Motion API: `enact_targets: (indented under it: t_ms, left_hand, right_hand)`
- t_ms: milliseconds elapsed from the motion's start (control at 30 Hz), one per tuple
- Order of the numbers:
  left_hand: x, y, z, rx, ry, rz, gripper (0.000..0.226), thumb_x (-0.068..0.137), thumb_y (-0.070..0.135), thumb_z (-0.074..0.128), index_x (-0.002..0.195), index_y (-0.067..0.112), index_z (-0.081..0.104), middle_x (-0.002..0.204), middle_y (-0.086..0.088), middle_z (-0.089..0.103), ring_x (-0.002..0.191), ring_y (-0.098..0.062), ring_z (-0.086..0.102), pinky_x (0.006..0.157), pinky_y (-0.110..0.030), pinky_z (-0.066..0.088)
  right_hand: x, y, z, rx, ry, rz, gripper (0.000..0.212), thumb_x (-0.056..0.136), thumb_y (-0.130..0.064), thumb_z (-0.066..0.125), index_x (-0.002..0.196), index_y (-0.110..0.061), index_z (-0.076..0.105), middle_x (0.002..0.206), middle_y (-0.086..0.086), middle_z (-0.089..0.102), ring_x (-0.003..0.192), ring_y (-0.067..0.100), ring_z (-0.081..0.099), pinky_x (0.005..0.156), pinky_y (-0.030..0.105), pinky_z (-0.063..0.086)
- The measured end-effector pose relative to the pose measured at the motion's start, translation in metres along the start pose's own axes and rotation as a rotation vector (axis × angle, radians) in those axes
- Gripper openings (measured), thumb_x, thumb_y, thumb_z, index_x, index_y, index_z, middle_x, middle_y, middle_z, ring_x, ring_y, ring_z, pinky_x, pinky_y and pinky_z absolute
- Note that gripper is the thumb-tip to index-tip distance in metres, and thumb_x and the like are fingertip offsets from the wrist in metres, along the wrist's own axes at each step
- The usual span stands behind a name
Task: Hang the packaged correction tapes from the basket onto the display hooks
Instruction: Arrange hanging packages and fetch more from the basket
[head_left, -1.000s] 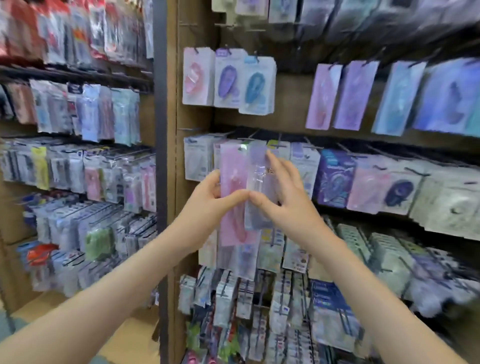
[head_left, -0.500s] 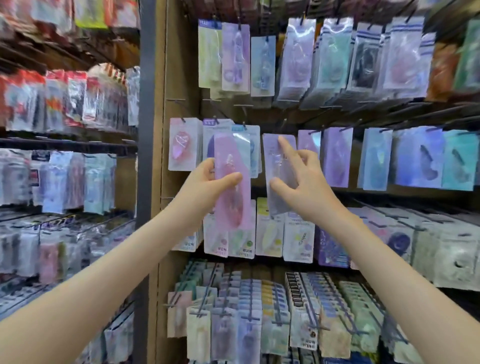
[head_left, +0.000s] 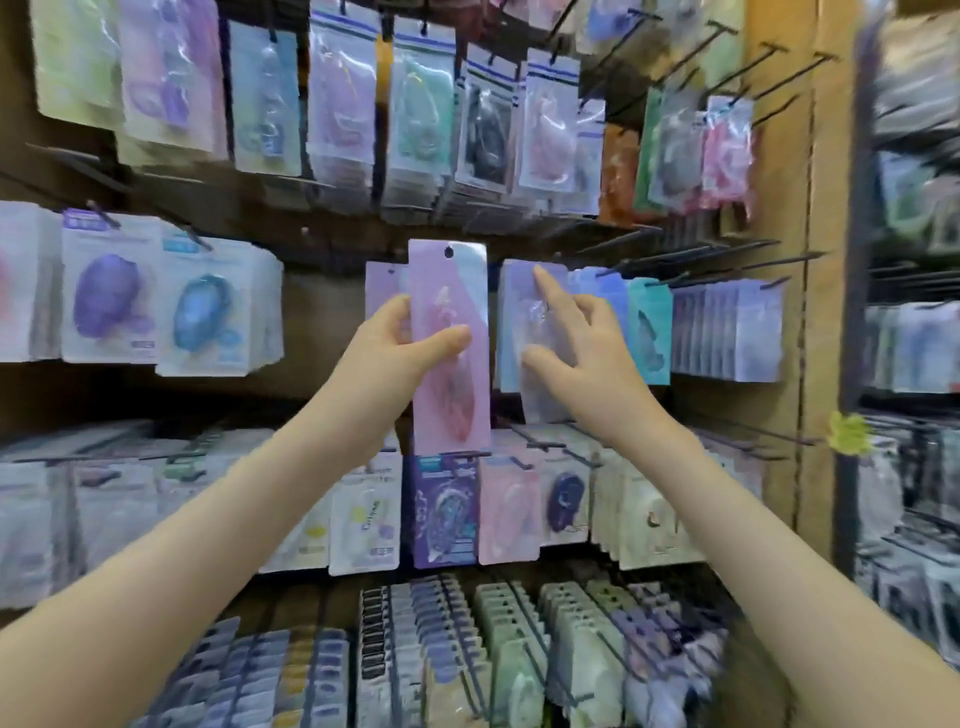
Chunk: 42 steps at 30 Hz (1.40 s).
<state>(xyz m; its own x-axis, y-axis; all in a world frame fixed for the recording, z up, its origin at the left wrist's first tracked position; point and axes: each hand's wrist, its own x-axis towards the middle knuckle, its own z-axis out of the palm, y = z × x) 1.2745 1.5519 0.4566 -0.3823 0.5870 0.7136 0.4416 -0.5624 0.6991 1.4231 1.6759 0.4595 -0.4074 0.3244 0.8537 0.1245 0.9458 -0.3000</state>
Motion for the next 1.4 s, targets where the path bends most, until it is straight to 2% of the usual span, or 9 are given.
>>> enact_targets:
  t_ms: [133, 233, 333, 467, 700, 800, 1100, 1267, 1400]
  left_hand:
    - [0.016, -0.017, 0.089, -0.025, -0.023, 0.009, 0.062, 0.075, 0.041, 0.078, 0.127, 0.018, 0.053, 0.123, -0.005, 0.065, 0.107, -0.017, 0.064, 0.095, -0.038, 0.051]
    - [0.031, -0.023, 0.147, -0.085, -0.033, -0.003, 0.031, 0.084, 0.026, 0.073, 0.111, 0.023, 0.058, 0.099, 0.009, 0.073, 0.083, -0.002, 0.068, 0.073, -0.017, 0.053]
    - [0.046, -0.025, 0.187, -0.065, -0.029, -0.037, 0.045, 0.082, 0.029, 0.074, 0.121, 0.019, 0.056, 0.114, -0.005, 0.069, 0.100, -0.019, 0.067, 0.085, -0.033, 0.055]
    - [0.067, -0.029, 0.220, -0.075, -0.057, -0.045, 0.030, 0.087, 0.020, 0.068, 0.116, 0.021, 0.059, 0.104, 0.000, 0.073, 0.092, -0.017, 0.071, 0.083, -0.037, 0.056]
    - [0.083, -0.038, 0.246, -0.065, -0.082, -0.042, 0.020, 0.089, 0.021, 0.066, 0.108, 0.023, 0.059, 0.103, -0.001, 0.072, 0.091, -0.017, 0.071, 0.083, -0.038, 0.057]
    - [0.086, -0.044, 0.251, -0.082, -0.081, -0.040, 0.020, 0.089, 0.021, 0.065, 0.108, 0.023, 0.059, 0.100, 0.001, 0.072, 0.086, -0.013, 0.071, 0.075, -0.028, 0.058]
    - [0.094, -0.055, 0.258, -0.119, -0.106, -0.086, 0.031, 0.088, 0.024, 0.067, 0.117, 0.019, 0.056, 0.106, -0.003, 0.070, 0.092, -0.017, 0.070, 0.081, -0.035, 0.056]
    - [0.093, -0.058, 0.258, -0.078, -0.142, -0.085, 0.028, 0.088, 0.023, 0.067, 0.114, 0.022, 0.057, 0.105, 0.000, 0.070, 0.089, -0.014, 0.070, 0.076, -0.031, 0.057]
    - [0.088, -0.057, 0.248, -0.038, -0.132, -0.095, 0.033, 0.087, 0.023, 0.068, 0.118, 0.021, 0.056, 0.107, -0.002, 0.070, 0.093, -0.017, 0.070, 0.086, -0.040, 0.057]
  right_hand:
    - [-0.003, 0.086, -0.068, -0.012, 0.036, 0.034, 0.067, 0.096, -0.022, 0.052, 0.149, -0.041, 0.016, 0.139, 0.005, 0.028, 0.131, 0.018, 0.029, 0.101, 0.023, 0.022]
    - [-0.001, 0.148, -0.113, -0.032, 0.110, 0.091, 0.066, 0.097, -0.022, 0.052, 0.151, -0.036, 0.016, 0.138, 0.005, 0.029, 0.128, 0.017, 0.031, 0.096, 0.019, 0.022]
    - [0.008, 0.195, -0.149, -0.050, 0.217, 0.149, 0.069, 0.095, -0.018, 0.053, 0.153, -0.031, 0.018, 0.138, 0.006, 0.028, 0.126, 0.017, 0.032, 0.095, 0.017, 0.021]
    - [0.024, 0.235, -0.177, -0.027, 0.283, 0.205, 0.069, 0.094, -0.017, 0.053, 0.153, -0.027, 0.019, 0.141, 0.008, 0.024, 0.129, 0.018, 0.029, 0.102, 0.021, 0.020]
    - [0.041, 0.257, -0.180, -0.068, 0.128, 0.229, 0.067, 0.094, -0.018, 0.052, 0.152, -0.029, 0.021, 0.149, 0.010, 0.021, 0.137, 0.024, 0.024, 0.108, 0.028, 0.020]
    - [0.044, 0.257, -0.177, -0.074, 0.126, 0.238, 0.068, 0.093, -0.022, 0.051, 0.152, -0.034, 0.018, 0.152, 0.006, 0.018, 0.140, 0.024, 0.020, 0.112, 0.039, 0.022]
    - [0.049, 0.255, -0.181, -0.214, 0.100, 0.211, 0.069, 0.092, -0.024, 0.050, 0.151, -0.037, 0.016, 0.134, 0.006, 0.033, 0.120, 0.025, 0.039, 0.095, 0.033, 0.033]
    - [0.067, 0.260, -0.186, -0.433, -0.088, 0.271, 0.067, 0.094, -0.029, 0.046, 0.151, -0.040, 0.013, 0.139, 0.015, 0.033, 0.127, 0.035, 0.036, 0.101, 0.043, 0.036]
    - [0.074, 0.259, -0.185, -0.519, -0.194, 0.315, 0.069, 0.097, -0.031, 0.044, 0.151, -0.041, 0.003, 0.144, 0.019, 0.031, 0.123, 0.037, 0.042, 0.088, 0.036, 0.035]
